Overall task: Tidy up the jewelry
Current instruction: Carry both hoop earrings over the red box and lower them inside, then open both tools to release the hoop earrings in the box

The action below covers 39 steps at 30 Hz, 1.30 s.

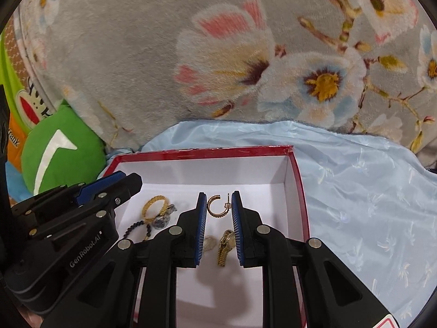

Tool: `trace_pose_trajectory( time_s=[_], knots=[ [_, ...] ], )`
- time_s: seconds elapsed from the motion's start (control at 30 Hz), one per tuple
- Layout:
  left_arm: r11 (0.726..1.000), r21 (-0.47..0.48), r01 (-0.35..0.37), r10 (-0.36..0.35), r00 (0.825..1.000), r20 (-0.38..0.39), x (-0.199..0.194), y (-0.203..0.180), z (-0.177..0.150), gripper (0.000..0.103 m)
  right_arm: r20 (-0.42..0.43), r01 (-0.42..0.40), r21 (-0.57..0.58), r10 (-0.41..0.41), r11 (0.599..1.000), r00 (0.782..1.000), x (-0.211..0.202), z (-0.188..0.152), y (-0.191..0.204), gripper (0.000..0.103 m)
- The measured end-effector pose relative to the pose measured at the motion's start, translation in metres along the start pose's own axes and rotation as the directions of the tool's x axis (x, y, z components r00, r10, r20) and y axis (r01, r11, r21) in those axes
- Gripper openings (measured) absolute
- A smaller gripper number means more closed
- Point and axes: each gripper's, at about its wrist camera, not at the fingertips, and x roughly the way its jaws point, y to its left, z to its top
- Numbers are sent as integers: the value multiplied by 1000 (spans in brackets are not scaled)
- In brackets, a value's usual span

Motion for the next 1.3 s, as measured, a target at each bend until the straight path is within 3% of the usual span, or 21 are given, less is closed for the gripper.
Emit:
trace_pose_trajectory(
  time_s=[0.57, 1.2, 1.3],
  knots=[
    [999, 17, -31, 32, 998, -55, 49, -7, -5, 18, -55, 36, 3, -36, 999, 998, 51, 0, -13, 17],
    [999, 3, -39, 39, 996, -77, 60, -4, -6, 19, -57, 42, 5, -42, 999, 997, 55, 1, -13, 18],
    [999, 0, -39, 39, 996, -78, 60, -3, -6, 25, -60, 43, 3, -43, 999, 997, 56, 1, -12, 18]
  ],
)
